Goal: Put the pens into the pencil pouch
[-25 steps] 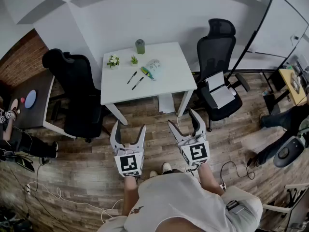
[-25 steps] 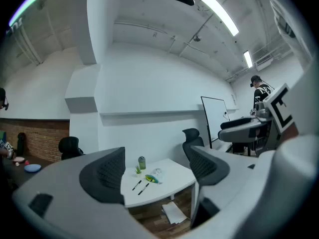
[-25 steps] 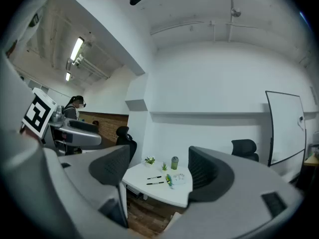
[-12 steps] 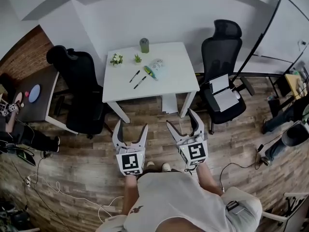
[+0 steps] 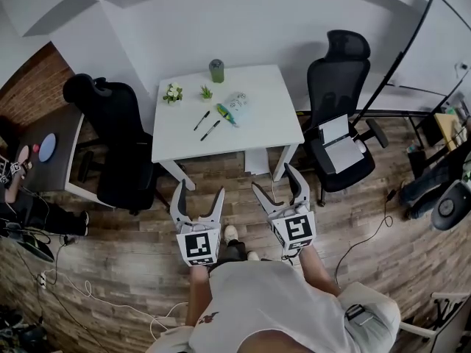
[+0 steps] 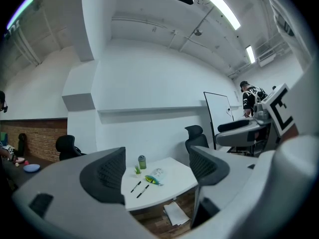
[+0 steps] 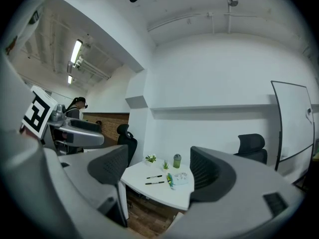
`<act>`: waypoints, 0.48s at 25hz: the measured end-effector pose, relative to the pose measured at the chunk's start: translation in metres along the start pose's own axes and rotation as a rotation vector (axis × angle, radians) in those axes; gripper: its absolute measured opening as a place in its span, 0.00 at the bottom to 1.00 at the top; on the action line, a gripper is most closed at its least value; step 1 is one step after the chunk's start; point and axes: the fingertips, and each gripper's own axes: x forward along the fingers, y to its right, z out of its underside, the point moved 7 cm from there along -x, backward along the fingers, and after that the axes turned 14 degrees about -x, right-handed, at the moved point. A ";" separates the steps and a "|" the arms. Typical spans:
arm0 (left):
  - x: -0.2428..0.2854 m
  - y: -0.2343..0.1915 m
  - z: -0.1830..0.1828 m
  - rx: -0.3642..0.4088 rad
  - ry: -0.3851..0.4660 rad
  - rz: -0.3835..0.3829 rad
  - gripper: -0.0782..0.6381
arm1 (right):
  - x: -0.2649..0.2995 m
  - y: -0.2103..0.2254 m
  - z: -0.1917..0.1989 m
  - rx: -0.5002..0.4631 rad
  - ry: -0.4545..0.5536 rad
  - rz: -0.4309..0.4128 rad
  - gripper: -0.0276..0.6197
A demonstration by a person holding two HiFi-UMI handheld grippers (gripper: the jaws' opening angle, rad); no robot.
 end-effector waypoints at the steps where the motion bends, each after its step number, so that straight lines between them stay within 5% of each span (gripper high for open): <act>1: 0.005 -0.003 0.000 0.000 -0.001 0.001 0.65 | 0.005 0.001 0.001 0.000 -0.003 0.000 0.63; 12: 0.066 -0.052 0.000 -0.010 -0.009 0.030 0.65 | 0.077 0.007 0.009 -0.004 -0.037 0.021 0.63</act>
